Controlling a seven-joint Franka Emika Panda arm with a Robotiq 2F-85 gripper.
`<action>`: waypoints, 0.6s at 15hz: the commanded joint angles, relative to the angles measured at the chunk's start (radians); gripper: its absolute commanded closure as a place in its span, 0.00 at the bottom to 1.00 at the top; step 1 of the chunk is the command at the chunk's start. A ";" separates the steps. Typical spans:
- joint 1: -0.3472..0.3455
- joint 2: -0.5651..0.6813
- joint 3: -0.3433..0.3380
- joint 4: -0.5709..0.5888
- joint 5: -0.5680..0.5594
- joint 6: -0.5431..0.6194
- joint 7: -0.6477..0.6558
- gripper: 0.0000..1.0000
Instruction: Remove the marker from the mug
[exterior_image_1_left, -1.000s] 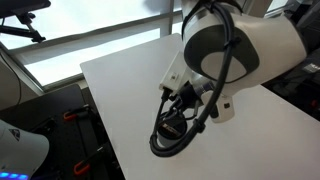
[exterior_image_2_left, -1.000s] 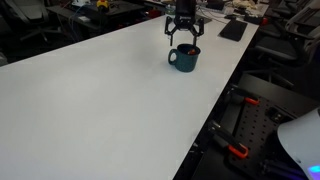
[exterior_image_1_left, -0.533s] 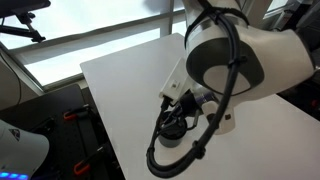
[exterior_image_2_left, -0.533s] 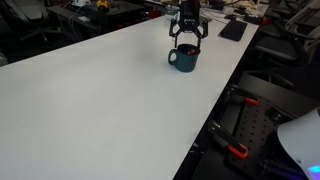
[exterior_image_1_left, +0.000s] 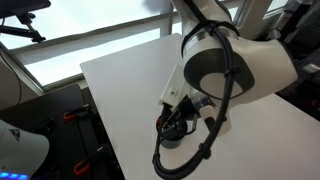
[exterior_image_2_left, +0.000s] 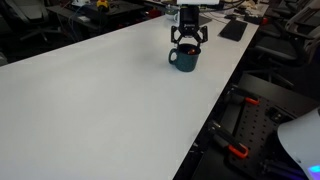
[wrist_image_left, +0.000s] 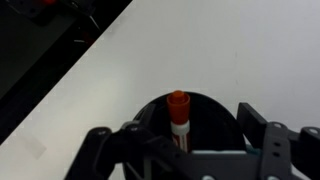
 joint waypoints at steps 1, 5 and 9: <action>0.008 0.018 0.011 -0.007 -0.028 0.060 -0.039 0.45; 0.007 0.033 0.019 -0.014 -0.025 0.093 -0.072 0.77; 0.005 0.041 0.025 -0.013 -0.022 0.097 -0.096 0.94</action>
